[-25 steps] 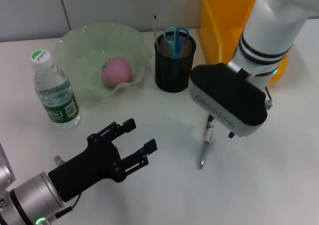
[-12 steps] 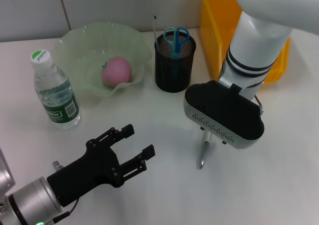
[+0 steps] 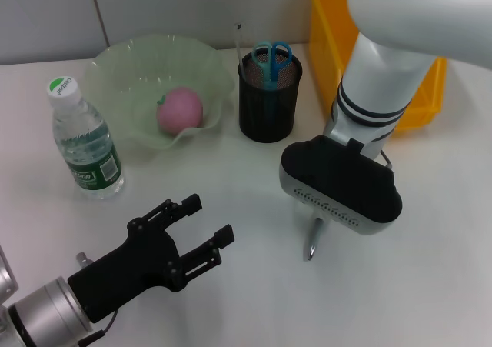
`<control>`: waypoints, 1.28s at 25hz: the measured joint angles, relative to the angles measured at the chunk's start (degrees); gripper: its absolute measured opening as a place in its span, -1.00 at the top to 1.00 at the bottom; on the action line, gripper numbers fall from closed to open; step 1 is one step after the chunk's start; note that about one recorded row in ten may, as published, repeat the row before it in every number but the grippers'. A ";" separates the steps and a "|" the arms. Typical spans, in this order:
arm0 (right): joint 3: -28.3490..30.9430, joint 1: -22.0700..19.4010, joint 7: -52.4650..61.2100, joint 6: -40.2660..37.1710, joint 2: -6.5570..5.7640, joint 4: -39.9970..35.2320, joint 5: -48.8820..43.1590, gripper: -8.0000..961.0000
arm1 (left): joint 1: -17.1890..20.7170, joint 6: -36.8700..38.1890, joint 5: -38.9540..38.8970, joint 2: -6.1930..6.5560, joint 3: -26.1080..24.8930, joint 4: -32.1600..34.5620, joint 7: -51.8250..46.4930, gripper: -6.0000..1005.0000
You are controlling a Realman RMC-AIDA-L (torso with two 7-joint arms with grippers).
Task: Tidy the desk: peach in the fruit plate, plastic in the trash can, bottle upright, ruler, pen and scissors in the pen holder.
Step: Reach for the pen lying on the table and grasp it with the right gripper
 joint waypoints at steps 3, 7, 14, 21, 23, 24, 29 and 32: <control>-0.24 0.39 -0.17 0.05 0.00 0.55 0.43 -0.09 | 0.09 0.00 -0.14 0.00 0.00 -0.02 -0.01 -0.51; -0.41 0.55 -0.73 0.15 0.00 1.13 0.87 0.02 | 0.13 0.00 -0.29 0.00 -0.01 -0.03 -0.03 -0.51; -0.69 0.98 -1.27 0.38 -0.10 2.41 1.58 0.12 | 0.11 0.35 -0.33 -0.10 -0.26 0.02 -0.04 -0.50; -1.43 1.52 -1.61 1.46 -0.19 3.75 2.57 0.17 | 0.11 0.42 -0.33 -0.19 -0.57 0.01 -0.04 -0.50; -1.85 1.77 -1.63 1.83 -0.25 4.29 3.12 0.18 | 0.11 0.41 -0.33 -0.19 -0.68 0.00 -0.04 -0.50; -1.85 1.77 -1.63 1.83 -0.25 4.29 3.12 0.19 | 0.11 0.41 -0.33 -0.19 -0.68 0.00 -0.04 -0.50; -2.69 2.37 -1.65 2.56 -0.26 6.03 3.37 0.24 | 0.17 0.44 -0.33 -0.25 -0.74 0.00 -0.04 -0.50; -2.93 2.50 -1.65 2.76 -0.27 6.26 3.41 0.28 | 0.26 0.44 -0.36 -0.27 -0.75 0.00 -0.04 -0.50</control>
